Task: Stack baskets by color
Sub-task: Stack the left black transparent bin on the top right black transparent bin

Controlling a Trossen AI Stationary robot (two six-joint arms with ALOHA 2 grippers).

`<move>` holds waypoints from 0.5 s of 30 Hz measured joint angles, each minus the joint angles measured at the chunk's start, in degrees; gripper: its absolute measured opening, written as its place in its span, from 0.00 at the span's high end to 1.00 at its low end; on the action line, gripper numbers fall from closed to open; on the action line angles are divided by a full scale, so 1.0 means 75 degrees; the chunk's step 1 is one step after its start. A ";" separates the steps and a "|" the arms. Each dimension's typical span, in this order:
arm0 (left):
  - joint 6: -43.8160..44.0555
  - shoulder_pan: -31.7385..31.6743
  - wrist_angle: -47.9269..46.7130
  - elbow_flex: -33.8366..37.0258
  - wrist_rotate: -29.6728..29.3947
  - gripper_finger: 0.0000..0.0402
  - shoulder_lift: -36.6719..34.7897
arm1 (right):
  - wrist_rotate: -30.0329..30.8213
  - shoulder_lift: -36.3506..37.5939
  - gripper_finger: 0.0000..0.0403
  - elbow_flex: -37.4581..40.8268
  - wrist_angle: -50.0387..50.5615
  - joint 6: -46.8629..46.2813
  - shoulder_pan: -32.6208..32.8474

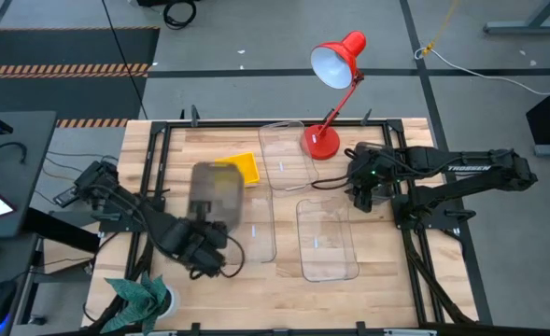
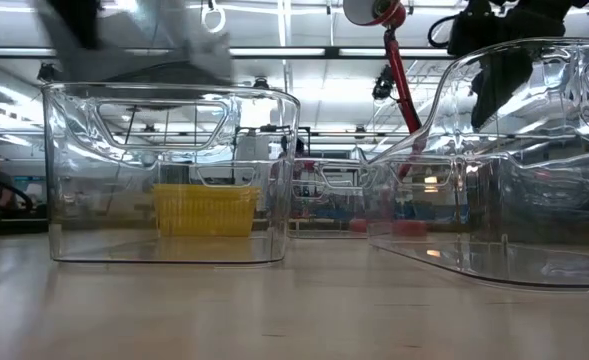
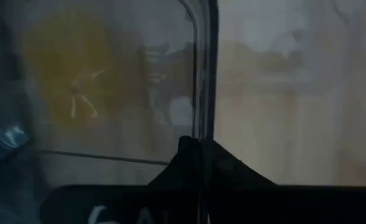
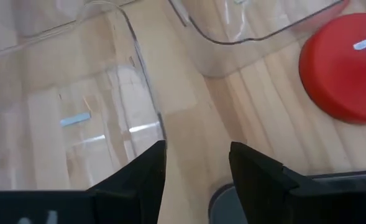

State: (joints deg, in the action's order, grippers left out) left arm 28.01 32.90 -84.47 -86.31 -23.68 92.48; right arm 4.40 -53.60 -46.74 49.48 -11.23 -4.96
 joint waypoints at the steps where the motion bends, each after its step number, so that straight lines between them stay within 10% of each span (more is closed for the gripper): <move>1: -0.0345 -0.0142 0.0169 -0.0039 -0.0281 0.98 -0.0002 | -0.0005 -0.0002 0.55 -0.0038 0.0081 -0.0138 0.0020; 8: -0.2910 -0.1078 0.2001 -0.0057 -0.1601 0.98 0.0016 | 0.0467 0.0000 0.56 -0.0960 0.0611 -0.0967 0.0060; 15: -0.5342 -0.1991 0.4056 -0.0057 -0.0650 0.98 0.0022 | 0.1382 -0.0187 0.59 -0.2198 0.0805 -0.1134 -0.0142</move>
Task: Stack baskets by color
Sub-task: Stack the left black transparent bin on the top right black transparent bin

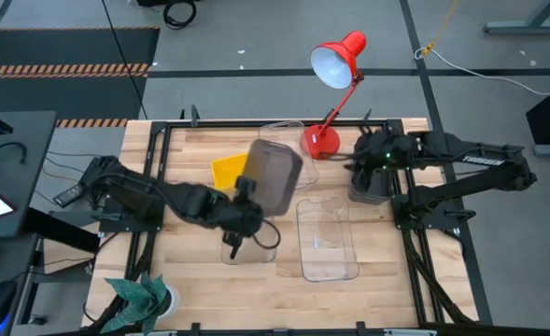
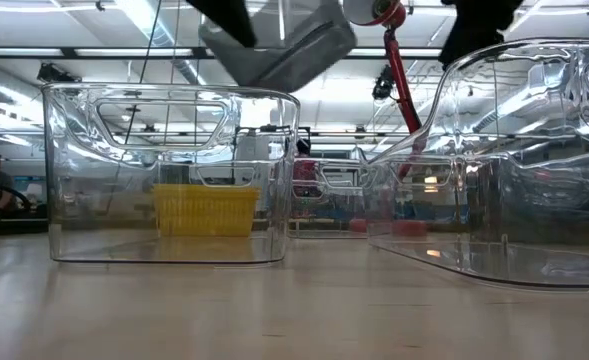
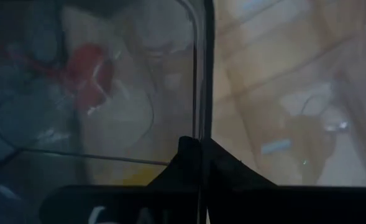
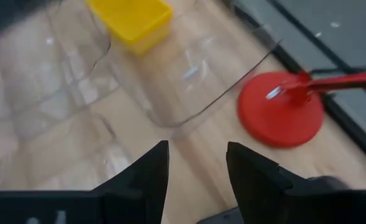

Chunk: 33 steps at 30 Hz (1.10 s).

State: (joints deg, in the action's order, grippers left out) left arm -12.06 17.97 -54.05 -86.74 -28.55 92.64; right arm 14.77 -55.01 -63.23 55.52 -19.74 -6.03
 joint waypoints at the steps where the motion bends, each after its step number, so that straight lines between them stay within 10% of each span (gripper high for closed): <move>1: -0.0167 -0.0113 0.0197 0.0000 0.0177 0.98 0.0000 | 0.0056 -0.0073 0.59 -0.0172 0.0068 0.0011 -0.0054; 13: -0.0883 -0.0847 0.0280 -0.0113 0.0735 0.99 0.1017 | 0.0165 -0.1941 0.59 -0.2571 0.0678 0.1070 -0.0658; 33: -0.0690 -0.0812 -0.1969 -0.3284 0.0406 0.99 0.3168 | -0.0163 -0.4440 0.59 -0.4417 0.0714 0.2587 -0.0655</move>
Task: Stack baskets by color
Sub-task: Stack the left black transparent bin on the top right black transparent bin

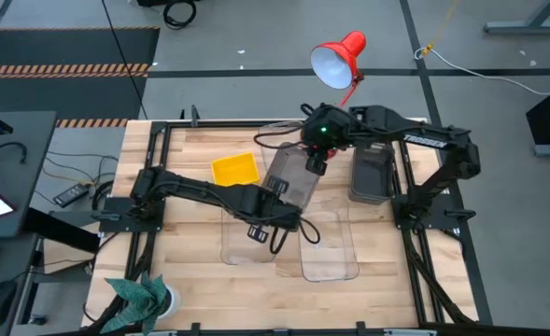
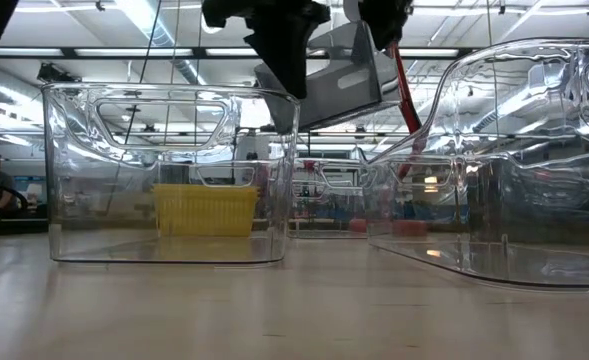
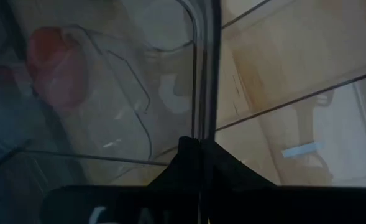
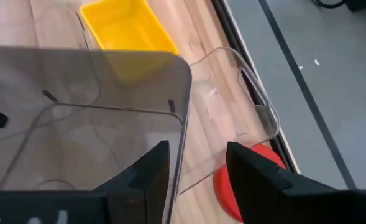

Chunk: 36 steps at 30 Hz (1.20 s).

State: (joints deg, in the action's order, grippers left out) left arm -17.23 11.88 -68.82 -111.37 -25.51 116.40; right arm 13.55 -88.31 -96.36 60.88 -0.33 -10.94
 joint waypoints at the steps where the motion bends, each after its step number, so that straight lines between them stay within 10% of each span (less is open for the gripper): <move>1: 0.0000 0.0000 -0.0010 -0.0003 -0.0002 0.99 0.0000 | 0.0016 -0.0066 0.59 0.0000 -0.0010 0.0072 -0.0002; 16: -0.0076 0.0087 0.0031 -0.0003 -0.0712 0.98 0.0000 | 0.0314 -0.0524 0.61 -0.0006 -0.0236 0.0409 -0.0055; 28: -0.0067 0.0082 0.0131 0.0000 -0.0712 0.98 0.0000 | 0.0343 -0.0597 0.96 -0.0003 -0.0027 0.0390 -0.0058; 36: -0.0057 0.0092 0.0373 -0.0002 -0.0850 0.89 0.0000 | 0.0289 -0.0597 0.99 -0.0003 0.0123 0.0393 -0.0061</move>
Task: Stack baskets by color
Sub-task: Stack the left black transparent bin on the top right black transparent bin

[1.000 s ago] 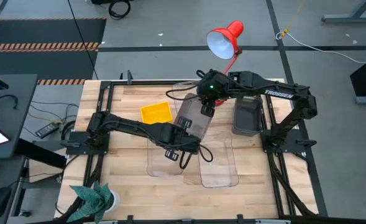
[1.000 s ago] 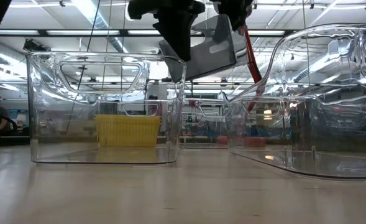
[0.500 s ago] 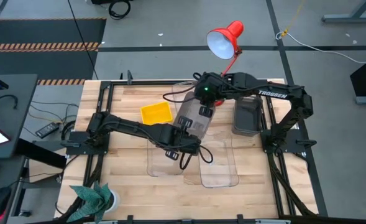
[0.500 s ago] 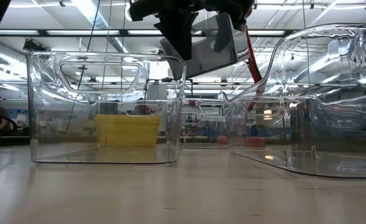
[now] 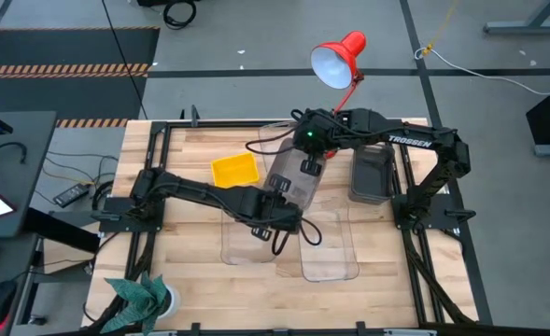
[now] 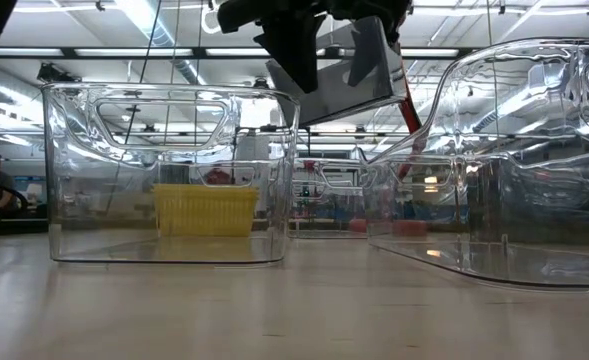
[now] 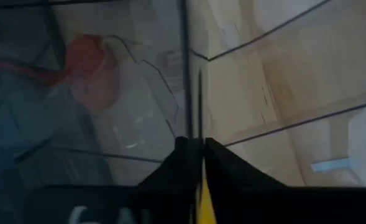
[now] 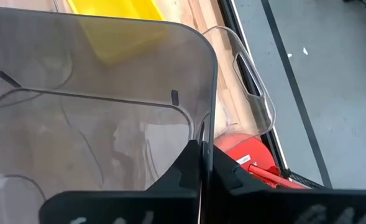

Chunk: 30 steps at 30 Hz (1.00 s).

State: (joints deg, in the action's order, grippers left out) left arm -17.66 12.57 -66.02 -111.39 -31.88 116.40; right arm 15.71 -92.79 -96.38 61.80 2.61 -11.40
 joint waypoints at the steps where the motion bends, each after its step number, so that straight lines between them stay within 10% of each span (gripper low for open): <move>1: -0.0005 0.0016 0.0039 0.0000 -0.0050 0.86 0.0000 | -0.0029 0.0000 0.99 0.0000 0.0022 0.0003 0.0000; 13: 0.0311 0.0180 0.0363 0.0001 -0.0160 0.50 -0.0020 | -0.0118 0.0062 1.00 0.0006 0.0738 0.0310 0.0009; 30: 0.0475 0.0675 0.2007 0.2207 -0.0237 0.61 -0.1200 | -0.0180 0.2169 1.00 0.0522 0.2592 0.0679 -0.0063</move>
State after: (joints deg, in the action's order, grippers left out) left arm -14.10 17.63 -50.96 -94.83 -33.66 107.40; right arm 14.36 -76.53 -92.46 81.25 7.71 -11.87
